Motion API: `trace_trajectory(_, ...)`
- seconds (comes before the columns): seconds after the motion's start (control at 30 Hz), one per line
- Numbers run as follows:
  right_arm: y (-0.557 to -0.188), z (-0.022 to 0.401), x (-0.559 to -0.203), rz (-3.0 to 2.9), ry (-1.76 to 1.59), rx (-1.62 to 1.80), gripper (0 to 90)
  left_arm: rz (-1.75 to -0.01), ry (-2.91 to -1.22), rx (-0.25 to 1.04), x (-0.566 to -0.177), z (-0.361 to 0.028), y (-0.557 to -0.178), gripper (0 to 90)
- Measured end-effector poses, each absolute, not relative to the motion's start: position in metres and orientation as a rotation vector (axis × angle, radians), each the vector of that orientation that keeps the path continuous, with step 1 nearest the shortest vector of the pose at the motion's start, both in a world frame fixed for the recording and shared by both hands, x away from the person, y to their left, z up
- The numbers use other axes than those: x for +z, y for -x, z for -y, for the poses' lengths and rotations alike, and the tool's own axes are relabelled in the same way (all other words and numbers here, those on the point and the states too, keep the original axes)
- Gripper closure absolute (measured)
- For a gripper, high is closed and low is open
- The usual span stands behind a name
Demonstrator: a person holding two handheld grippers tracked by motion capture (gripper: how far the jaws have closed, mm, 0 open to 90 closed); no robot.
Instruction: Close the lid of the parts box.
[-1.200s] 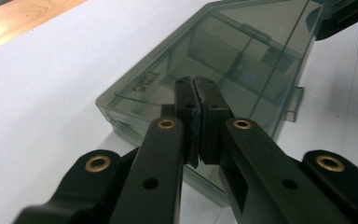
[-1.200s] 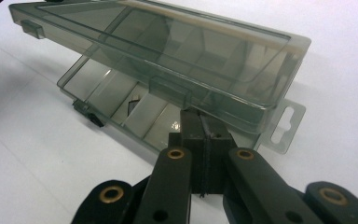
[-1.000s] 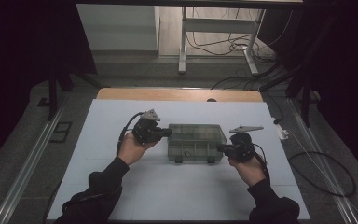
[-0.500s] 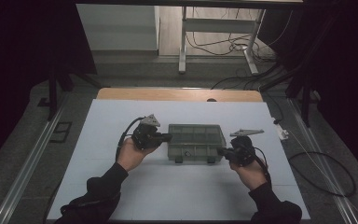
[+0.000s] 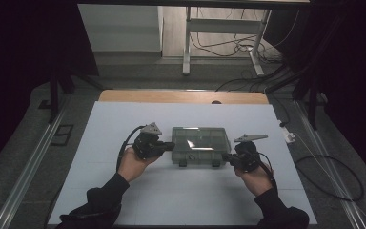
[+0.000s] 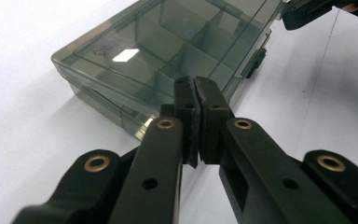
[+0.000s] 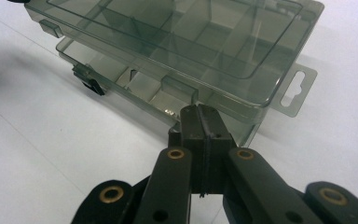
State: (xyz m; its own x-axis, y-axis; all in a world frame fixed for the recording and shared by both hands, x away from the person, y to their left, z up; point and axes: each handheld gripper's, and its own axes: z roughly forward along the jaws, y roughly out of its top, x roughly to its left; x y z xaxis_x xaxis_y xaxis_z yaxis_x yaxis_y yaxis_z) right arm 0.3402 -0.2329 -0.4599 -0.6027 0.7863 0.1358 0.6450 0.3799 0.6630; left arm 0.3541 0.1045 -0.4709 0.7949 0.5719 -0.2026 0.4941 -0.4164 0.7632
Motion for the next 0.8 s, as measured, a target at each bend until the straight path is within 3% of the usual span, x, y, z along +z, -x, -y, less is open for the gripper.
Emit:
trace_trajectory(0.5, -0.333, 0.232, -0.456, -2.452, -1.23, 1.034, 89.6, -0.805, -2.109, 0.074, -0.484, -0.1, -0.354, 87.3)
trace_trajectory(0.8, -0.346, 0.236, -0.459, -2.399, -1.227, 1.019, 89.6, -0.81, -2.136, 0.07, -0.49, -0.097, -0.354, 87.4)
